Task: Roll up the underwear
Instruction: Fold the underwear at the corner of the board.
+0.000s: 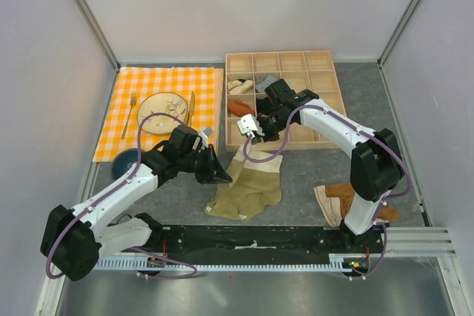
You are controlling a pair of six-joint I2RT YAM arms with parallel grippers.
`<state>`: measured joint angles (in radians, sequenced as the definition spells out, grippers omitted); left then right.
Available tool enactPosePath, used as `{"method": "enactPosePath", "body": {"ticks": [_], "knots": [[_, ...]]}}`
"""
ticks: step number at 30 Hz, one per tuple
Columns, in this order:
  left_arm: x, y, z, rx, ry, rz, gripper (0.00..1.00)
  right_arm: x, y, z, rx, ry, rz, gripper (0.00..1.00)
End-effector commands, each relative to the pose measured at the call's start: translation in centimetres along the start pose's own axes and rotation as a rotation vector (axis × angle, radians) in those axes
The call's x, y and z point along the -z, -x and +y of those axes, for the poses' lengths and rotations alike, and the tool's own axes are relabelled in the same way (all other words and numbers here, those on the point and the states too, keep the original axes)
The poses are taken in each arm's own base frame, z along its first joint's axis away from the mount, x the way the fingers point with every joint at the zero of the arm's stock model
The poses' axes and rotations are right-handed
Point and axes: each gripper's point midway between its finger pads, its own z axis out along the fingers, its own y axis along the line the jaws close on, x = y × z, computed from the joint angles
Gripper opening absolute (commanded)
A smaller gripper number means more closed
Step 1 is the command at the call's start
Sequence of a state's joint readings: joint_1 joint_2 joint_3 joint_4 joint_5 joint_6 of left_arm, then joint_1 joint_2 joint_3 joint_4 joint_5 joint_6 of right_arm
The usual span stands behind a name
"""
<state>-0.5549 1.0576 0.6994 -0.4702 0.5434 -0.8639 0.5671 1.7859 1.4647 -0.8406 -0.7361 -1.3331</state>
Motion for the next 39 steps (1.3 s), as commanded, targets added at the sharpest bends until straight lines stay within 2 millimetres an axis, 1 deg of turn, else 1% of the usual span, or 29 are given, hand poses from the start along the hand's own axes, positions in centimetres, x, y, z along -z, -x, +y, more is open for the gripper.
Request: {"method": "enactPosePath", "body": {"ticks": [1,2,3,4,6,7,8,9,10,11,13,17,19,24,26,28,29,30,32,35,39], "knots": [[-1.7,0.6,-2.6,0.024,-0.047,-0.014,0.02,1.5,-0.2,0.7,0.034,-0.006,-0.034,0.0],[-2.0,0.5,-2.9,0.02,-0.051,-0.008,0.02,1.8,-0.8,0.7,0.03,-0.013,-0.029,0.0],[-2.4,0.6,-3.4,0.019,-0.063,-0.009,0.02,1.9,-1.1,0.7,0.027,-0.014,-0.028,0.0],[-3.2,0.3,-3.6,0.013,-0.057,0.01,0.02,2.0,-1.4,1.0,0.022,-0.008,-0.028,0.0],[-3.9,0.1,-4.0,0.013,-0.059,0.028,0.02,2.3,-2.0,1.1,0.021,-0.008,-0.022,0.0],[-4.3,0.1,-4.7,-0.003,-0.072,0.026,0.02,2.4,-2.3,1.3,0.015,-0.005,-0.02,0.0],[-5.1,-0.1,-4.4,0.006,-0.057,0.044,0.02,2.6,-2.4,1.3,0.016,-0.005,-0.019,0.0],[-5.5,-0.2,-4.7,0.008,-0.061,0.051,0.02,2.8,-2.8,1.5,0.009,-0.004,-0.017,0.0],[-5.8,-0.3,-5.4,-0.006,-0.073,0.058,0.02,2.8,-3.0,1.7,0.006,0.001,-0.017,0.0],[-6.5,-0.5,-5.1,-0.003,-0.061,0.073,0.02,2.9,-3.2,1.9,0.002,0.004,-0.016,0.0],[-7.2,-0.8,-5.7,-0.013,-0.066,0.085,0.02,2.9,-3.7,2.6,-0.002,0.02,-0.012,0.0],[-8.5,-1.4,-5.8,-0.016,-0.051,0.116,0.02,2.9,-4.9,3.7,-0.02,0.033,0.0,0.0],[-9.2,-1.8,-5.8,-0.018,-0.044,0.134,0.02,3.1,-5.2,3.9,-0.023,0.034,0.002,0.0],[-10.7,-2.1,-6.0,-0.022,-0.038,0.161,0.02,3.3,-6.7,4.7,-0.045,0.043,0.016,0.0],[-11.5,-2.5,-5.7,-0.019,-0.022,0.185,0.02,3.3,-7.1,5.0,-0.056,0.049,0.02,0.0],[-11.9,-2.6,-6.1,-0.027,-0.03,0.194,0.02,3.3,-7.4,5.3,-0.054,0.055,0.026,0.0],[-12.6,-2.7,-5.6,-0.022,-0.014,0.207,0.02,3.3,-7.6,5.5,-0.058,0.059,0.027,0.0],[-12.8,-2.7,-6.0,-0.027,-0.018,0.209,0.02,3.2,-7.7,5.5,-0.054,0.059,0.028,0.0],[-13.5,-2.9,-5.7,-0.026,-0.006,0.225,0.02,3.3,-8.3,5.9,-0.063,0.065,0.04,0.0],[-14.1,-2.8,-5.8,-0.026,0.001,0.23,0.02,3.2,-9.0,6.2,-0.071,0.072,0.044,0.0],[-15.0,-3.0,-5.3,-0.021,0.017,0.249,0.02,3.2,-9.8,6.8,-0.078,0.083,0.055,0.0]]}}
